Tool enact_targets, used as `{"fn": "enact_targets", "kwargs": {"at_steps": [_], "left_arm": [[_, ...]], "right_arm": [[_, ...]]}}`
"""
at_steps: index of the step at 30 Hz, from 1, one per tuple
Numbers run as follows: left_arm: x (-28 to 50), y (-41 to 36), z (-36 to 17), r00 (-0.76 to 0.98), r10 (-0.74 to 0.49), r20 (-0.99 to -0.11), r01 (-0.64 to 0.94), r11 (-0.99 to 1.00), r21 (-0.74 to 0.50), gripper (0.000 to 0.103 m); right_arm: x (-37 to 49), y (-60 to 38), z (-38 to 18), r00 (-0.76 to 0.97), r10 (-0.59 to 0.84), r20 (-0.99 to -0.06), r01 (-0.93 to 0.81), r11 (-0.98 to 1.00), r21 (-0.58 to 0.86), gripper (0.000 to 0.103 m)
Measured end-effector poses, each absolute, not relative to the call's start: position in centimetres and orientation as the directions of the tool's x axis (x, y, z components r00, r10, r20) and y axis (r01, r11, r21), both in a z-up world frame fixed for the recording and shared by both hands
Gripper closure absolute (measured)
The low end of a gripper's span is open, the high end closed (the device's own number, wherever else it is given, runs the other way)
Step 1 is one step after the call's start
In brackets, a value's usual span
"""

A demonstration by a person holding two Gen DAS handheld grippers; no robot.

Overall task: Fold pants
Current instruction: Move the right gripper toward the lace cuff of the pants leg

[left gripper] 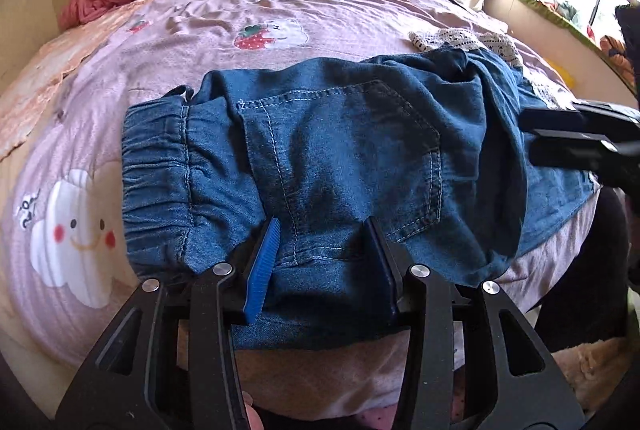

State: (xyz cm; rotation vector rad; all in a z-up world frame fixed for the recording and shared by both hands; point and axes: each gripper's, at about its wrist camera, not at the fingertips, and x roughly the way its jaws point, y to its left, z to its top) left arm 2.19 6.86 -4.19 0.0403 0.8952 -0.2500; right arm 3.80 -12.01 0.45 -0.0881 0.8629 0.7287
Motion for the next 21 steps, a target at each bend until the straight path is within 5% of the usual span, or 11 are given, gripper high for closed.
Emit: {"fn": "enact_targets", "kwargs": {"at_steps": [8, 21], "left_arm": [[2.2, 7.0, -4.3, 0.607, -0.217, -0.765, 0.239, 0.967, -0.085, 0.068], [1.7, 6.8, -2.6, 0.629, -0.258, -0.733, 0.251, 0.96, -0.123, 0.062]], "right_arm": [[8.4, -8.9, -4.2, 0.326, 0.457, -0.828, -0.554, 0.802, 0.224, 0.056], [7.4, -14.3, 0.6, 0.406, 0.571, -0.714, -0.498, 0.793, 0.351, 0.055]]}}
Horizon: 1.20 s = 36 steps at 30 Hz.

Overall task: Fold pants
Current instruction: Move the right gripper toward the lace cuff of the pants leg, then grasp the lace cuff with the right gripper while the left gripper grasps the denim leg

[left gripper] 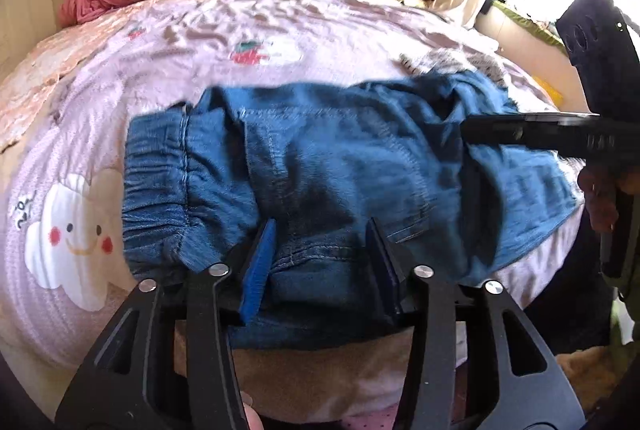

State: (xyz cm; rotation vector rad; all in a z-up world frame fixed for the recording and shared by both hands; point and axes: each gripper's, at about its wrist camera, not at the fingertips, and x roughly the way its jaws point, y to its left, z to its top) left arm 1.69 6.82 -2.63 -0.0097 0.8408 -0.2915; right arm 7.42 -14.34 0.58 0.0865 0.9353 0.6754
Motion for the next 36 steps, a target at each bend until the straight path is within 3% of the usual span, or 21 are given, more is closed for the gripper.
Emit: {"fn": "enact_targets", "kwargs": {"at_steps": [13, 25, 36], "left_arm": [[2.0, 1.0, 2.0, 0.636, -0.379, -0.672, 0.391, 0.909, -0.142, 0.044], [5.6, -5.0, -2.0, 0.485, -0.497, -0.72, 0.465, 0.844, -0.269, 0.045], [6.9, -6.8, -4.4, 0.409, -0.532, -0.741, 0.482, 0.816, -0.319, 0.054]], "right_arm": [[10.2, -21.0, 3.6, 0.555, 0.445, -0.702, -0.396, 0.884, 0.247, 0.042], [17.6, -18.2, 1.7, 0.512, 0.343, -0.787, -0.386, 0.911, 0.145, 0.039], [24.4, -15.5, -2.3, 0.452, 0.192, -0.871, -0.316, 0.948, 0.045, 0.039]]}}
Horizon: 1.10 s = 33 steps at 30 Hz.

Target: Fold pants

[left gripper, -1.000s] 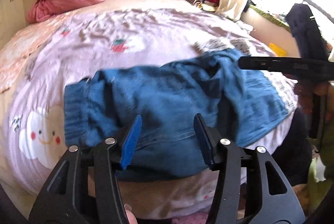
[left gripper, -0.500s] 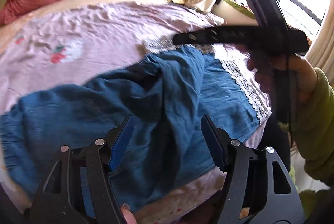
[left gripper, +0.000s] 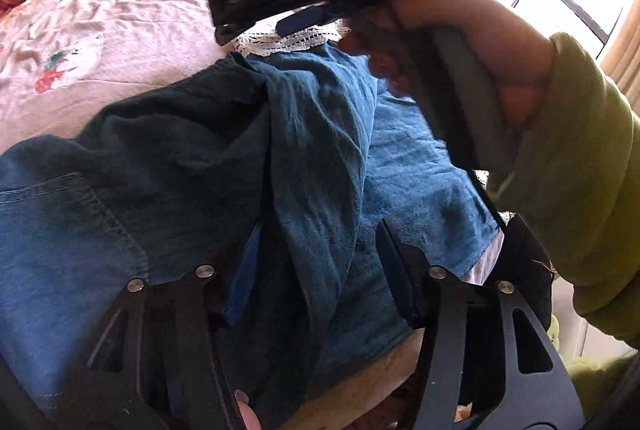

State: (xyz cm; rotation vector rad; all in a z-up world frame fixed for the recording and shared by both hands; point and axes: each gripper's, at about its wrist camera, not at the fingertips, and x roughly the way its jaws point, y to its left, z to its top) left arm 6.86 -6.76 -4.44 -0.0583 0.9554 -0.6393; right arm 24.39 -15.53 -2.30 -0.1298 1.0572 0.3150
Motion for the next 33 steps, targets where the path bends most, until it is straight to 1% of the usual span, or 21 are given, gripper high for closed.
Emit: {"fn": "enact_targets", "kwargs": {"at_steps": [2, 3, 4, 6, 7, 9, 12, 15, 19, 21, 22, 23, 24, 25, 33], "left_arm": [[7.0, -6.9, -4.6, 0.406, -0.535, -0.741, 0.484, 0.814, -0.323, 0.054], [7.2, -6.9, -4.7, 0.406, -0.537, -0.739, 0.484, 0.813, -0.325, 0.054], [7.2, -6.9, -4.7, 0.404, -0.541, -0.737, 0.482, 0.811, -0.331, 0.054], [7.5, -6.8, -4.8, 0.401, -0.549, -0.734, 0.479, 0.808, -0.343, 0.054], [7.5, -6.6, -4.8, 0.398, -0.553, -0.732, 0.477, 0.806, -0.35, 0.054], [7.6, -6.3, -5.0, 0.394, -0.562, -0.727, 0.474, 0.802, -0.363, 0.054], [7.7, -6.2, -5.1, 0.391, -0.572, -0.722, 0.464, 0.799, -0.382, 0.054], [7.8, -6.3, -5.0, 0.392, -0.574, -0.719, 0.457, 0.8, -0.389, 0.054], [8.0, -6.5, -4.8, 0.395, -0.572, -0.718, 0.447, 0.803, -0.394, 0.054], [8.4, -6.5, -4.6, 0.399, -0.566, -0.721, 0.448, 0.807, -0.385, 0.072], [8.1, -6.5, -4.7, 0.397, -0.568, -0.72, 0.452, 0.804, -0.385, 0.091], [8.1, -6.6, -4.4, 0.395, -0.575, -0.717, 0.459, 0.799, -0.388, 0.098], [8.0, -6.9, -4.2, 0.39, -0.58, -0.716, 0.467, 0.794, -0.389, 0.099], [7.9, -7.1, -4.1, 0.388, -0.58, -0.716, 0.476, 0.791, -0.384, 0.103], [7.1, -7.2, -1.1, 0.456, -0.563, -0.69, 0.515, 0.799, -0.311, 0.103]], "right_arm": [[25.4, -15.4, -3.3, 0.43, 0.168, -0.887, -0.295, 0.955, 0.038, 0.039], [25.8, -15.4, -3.6, 0.423, 0.168, -0.89, -0.292, 0.956, 0.042, 0.043], [26.2, -15.4, -4.0, 0.419, 0.166, -0.893, -0.289, 0.956, 0.042, 0.056], [26.5, -15.8, -4.5, 0.427, 0.157, -0.89, -0.283, 0.958, 0.034, 0.069], [26.6, -16.1, -4.5, 0.428, 0.175, -0.887, -0.286, 0.957, 0.05, 0.079], [26.4, -17.2, -4.1, 0.44, 0.209, -0.874, -0.283, 0.955, 0.086, 0.092], [25.5, -19.1, -2.9, 0.459, 0.292, -0.839, -0.269, 0.946, 0.182, 0.093], [24.3, -20.8, -1.3, 0.485, 0.348, -0.802, -0.257, 0.934, 0.249, 0.093], [22.0, -22.8, 1.4, 0.544, 0.375, -0.751, -0.249, 0.926, 0.282, 0.093], [20.9, -23.8, 2.5, 0.569, 0.38, -0.73, -0.245, 0.925, 0.29, 0.093], [20.5, -24.2, 3.0, 0.579, 0.378, -0.723, -0.241, 0.926, 0.291, 0.093], [20.1, -24.7, 3.4, 0.589, 0.377, -0.715, -0.237, 0.926, 0.293, 0.093], [19.6, -25.2, 4.0, 0.603, 0.375, -0.704, -0.228, 0.927, 0.299, 0.093], [19.3, -25.8, 4.3, 0.612, 0.378, -0.695, -0.221, 0.925, 0.308, 0.093], [14.2, -31.2, 7.5, 0.695, 0.394, -0.601, -0.167, 0.902, 0.399, 0.093]]}}
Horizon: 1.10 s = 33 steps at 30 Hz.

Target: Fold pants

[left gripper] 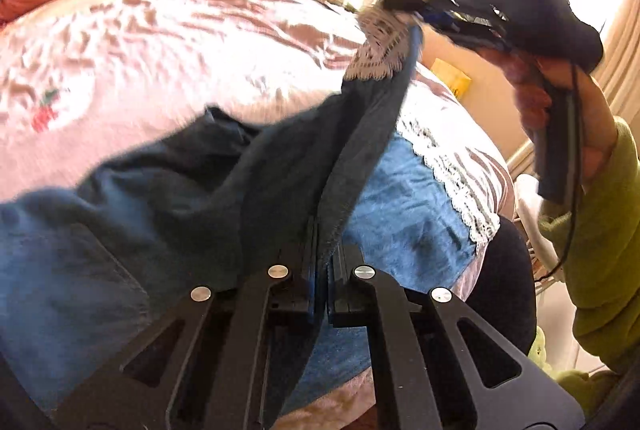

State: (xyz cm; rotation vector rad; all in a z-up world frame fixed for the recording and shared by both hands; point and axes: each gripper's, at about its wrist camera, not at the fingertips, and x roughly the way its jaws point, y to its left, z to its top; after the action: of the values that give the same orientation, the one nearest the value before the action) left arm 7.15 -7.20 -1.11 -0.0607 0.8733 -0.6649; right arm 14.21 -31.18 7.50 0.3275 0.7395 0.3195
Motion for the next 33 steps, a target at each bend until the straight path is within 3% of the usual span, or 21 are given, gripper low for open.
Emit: {"fn": "enact_targets", "kwargs": {"at_steps": [4, 15, 33], "left_arm": [[6.3, -6.7, -0.4, 0.482, -0.556, -0.677, 0.528, 0.801, -0.282, 0.103], [3.8, -7.9, -1.3, 0.47, -0.535, -0.702, 0.56, 0.796, -0.231, 0.103], [1.7, -10.1, -4.2, 0.438, -0.46, -0.772, 0.616, 0.779, -0.114, 0.101]], "right_arm": [[10.0, -34.4, 7.9, 0.72, 0.397, -0.569, -0.13, 0.883, 0.451, 0.093], [0.8, -38.4, 3.2, 0.678, 0.392, -0.622, -0.037, 0.863, 0.503, 0.093], [-4.1, -40.2, -3.6, 0.573, 0.407, -0.711, 0.045, 0.851, 0.524, 0.093]]}}
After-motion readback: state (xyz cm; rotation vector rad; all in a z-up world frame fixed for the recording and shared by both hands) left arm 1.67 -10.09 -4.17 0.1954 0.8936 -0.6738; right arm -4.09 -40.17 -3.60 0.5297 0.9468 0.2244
